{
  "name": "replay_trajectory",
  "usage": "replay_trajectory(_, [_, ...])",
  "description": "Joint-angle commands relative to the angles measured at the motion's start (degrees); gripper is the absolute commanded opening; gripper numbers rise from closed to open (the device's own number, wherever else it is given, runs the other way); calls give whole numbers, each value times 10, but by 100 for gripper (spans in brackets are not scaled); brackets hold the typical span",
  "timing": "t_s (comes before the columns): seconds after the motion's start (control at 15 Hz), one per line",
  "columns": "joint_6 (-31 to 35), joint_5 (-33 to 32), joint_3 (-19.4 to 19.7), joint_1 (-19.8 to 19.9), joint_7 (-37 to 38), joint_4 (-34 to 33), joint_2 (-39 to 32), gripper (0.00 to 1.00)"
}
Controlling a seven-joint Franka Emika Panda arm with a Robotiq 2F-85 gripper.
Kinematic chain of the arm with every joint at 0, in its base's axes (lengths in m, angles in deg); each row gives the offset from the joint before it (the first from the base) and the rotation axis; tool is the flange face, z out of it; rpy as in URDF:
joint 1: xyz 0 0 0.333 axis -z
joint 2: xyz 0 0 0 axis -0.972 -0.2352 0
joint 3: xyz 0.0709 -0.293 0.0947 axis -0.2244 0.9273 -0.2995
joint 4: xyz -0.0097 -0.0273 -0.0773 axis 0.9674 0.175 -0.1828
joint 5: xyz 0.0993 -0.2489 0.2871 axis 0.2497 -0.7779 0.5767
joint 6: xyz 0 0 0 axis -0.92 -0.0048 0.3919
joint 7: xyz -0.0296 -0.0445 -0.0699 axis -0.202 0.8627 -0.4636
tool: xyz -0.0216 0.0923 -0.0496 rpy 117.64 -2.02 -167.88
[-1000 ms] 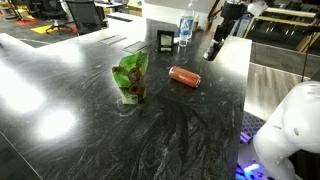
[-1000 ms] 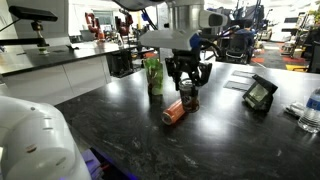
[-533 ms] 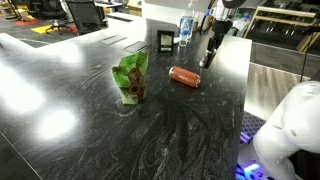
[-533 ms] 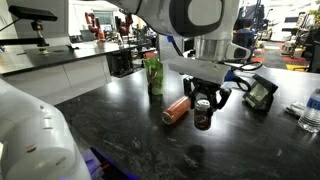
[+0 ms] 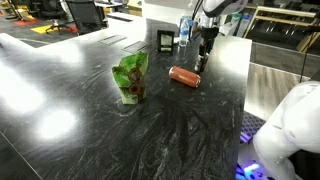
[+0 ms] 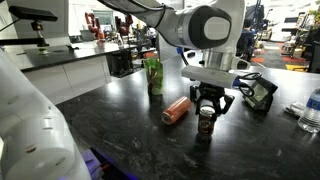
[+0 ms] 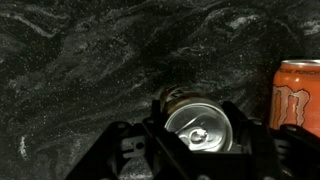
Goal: Move the orange can, then put the black can upright
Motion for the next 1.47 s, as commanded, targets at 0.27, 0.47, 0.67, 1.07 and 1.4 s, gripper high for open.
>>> replay_trajectory(0.27, [-23, 2, -27, 31, -8, -34, -25, 99])
replay_trajectory(0.47, [-41, -11, -39, 32, 6, -45, -7, 100])
replay_trajectory(0.67, [-81, -32, -65, 23, 30, -63, 25, 100])
replay_trajectory(1.07, [-79, -24, -132, -9, 88, -45, 90, 100])
replay_trajectory(1.4, [-49, 31, -143, -26, 125, -9, 100, 100])
